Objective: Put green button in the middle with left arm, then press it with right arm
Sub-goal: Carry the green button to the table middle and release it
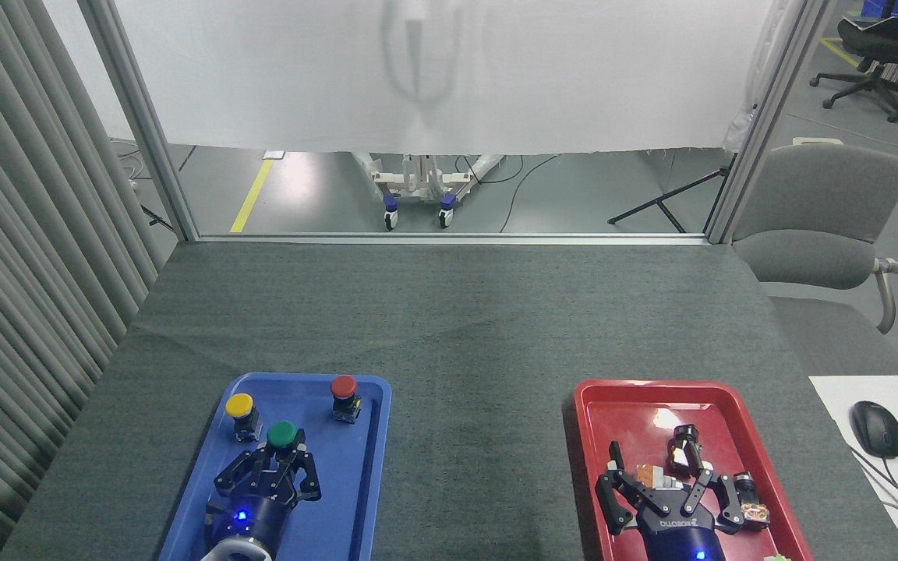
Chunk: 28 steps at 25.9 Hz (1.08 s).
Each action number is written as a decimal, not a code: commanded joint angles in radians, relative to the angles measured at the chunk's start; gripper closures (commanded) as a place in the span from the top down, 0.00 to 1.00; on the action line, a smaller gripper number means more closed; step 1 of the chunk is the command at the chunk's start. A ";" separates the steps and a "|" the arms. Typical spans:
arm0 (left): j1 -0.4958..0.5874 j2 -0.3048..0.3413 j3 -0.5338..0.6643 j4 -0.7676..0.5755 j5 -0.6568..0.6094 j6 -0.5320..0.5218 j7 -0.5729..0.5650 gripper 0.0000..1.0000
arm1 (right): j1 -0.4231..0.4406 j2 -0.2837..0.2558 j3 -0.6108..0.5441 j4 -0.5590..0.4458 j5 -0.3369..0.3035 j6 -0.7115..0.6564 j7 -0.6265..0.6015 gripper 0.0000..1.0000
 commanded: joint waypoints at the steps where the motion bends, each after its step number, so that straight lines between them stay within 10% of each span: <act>1: 0.035 0.017 -0.049 -0.143 0.001 -0.192 0.011 0.00 | 0.000 0.002 0.006 0.000 0.000 0.000 0.007 1.00; 8: -0.062 -0.015 -0.314 -0.040 -0.011 -0.231 -0.024 0.00 | -0.006 0.005 0.006 0.000 0.000 0.001 0.007 1.00; 15: -0.215 -0.177 -0.423 0.198 -0.028 -0.237 -0.033 0.00 | -0.001 0.008 0.008 0.012 0.000 0.006 0.007 1.00; 25: -0.228 -0.177 -0.495 0.250 -0.039 -0.169 -0.036 0.00 | -0.012 0.013 0.006 0.003 -0.002 0.001 0.007 1.00; 27: -0.226 -0.179 -0.500 0.239 -0.037 -0.123 -0.038 0.27 | -0.013 0.010 0.006 0.006 -0.002 0.001 0.007 1.00; 28: -0.226 -0.179 -0.505 0.238 -0.033 -0.093 -0.036 0.58 | -0.013 0.010 0.006 0.008 -0.002 0.003 0.007 1.00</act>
